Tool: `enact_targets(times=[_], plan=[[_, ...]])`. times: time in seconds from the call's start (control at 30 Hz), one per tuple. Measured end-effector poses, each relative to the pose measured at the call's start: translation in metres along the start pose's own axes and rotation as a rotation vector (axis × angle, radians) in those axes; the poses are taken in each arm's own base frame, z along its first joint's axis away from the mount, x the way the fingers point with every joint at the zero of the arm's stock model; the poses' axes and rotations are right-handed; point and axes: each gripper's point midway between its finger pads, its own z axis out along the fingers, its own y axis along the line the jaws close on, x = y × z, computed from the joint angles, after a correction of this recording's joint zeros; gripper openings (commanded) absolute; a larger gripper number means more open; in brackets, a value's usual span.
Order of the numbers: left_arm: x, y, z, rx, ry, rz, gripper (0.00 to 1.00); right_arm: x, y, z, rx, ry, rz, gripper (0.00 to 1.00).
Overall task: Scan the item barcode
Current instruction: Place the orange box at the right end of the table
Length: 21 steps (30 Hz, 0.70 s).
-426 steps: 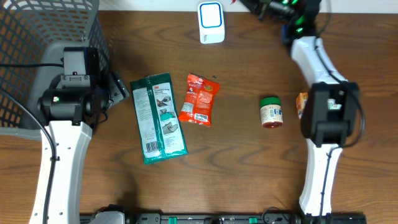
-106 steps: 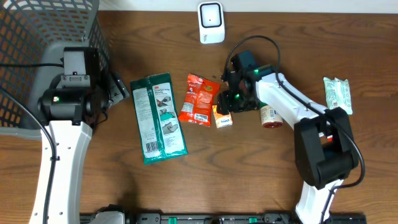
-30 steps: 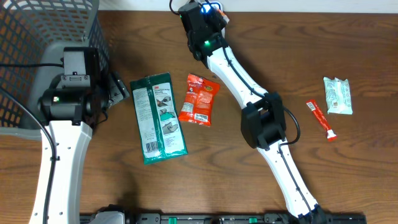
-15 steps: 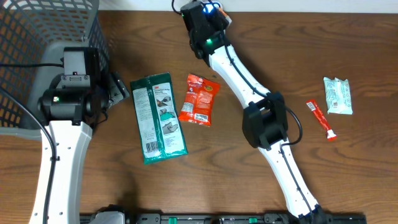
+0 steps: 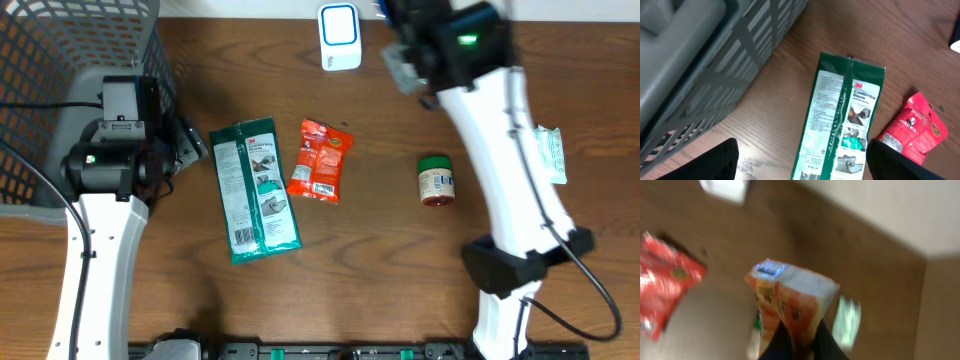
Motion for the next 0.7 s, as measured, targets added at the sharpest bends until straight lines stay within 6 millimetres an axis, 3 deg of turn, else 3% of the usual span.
enact_targets(times=[0.13,0.37,0.6,0.7], plan=[[0.000,0.000,0.000,0.000,0.000,0.000,0.82,0.032,-0.035,0.013,-0.003,0.124,0.134,0.01],[0.000,0.000,0.000,0.000,0.000,0.000,0.82,0.074,-0.066,0.047,-0.152,0.273,0.342,0.01],[0.000,0.000,0.000,0.000,0.000,0.000,0.82,0.151,-0.104,0.052,-0.116,0.453,0.495,0.01],[0.000,0.000,0.000,0.000,0.000,0.000,0.82,0.186,-0.110,0.068,-0.096,0.560,0.528,0.01]])
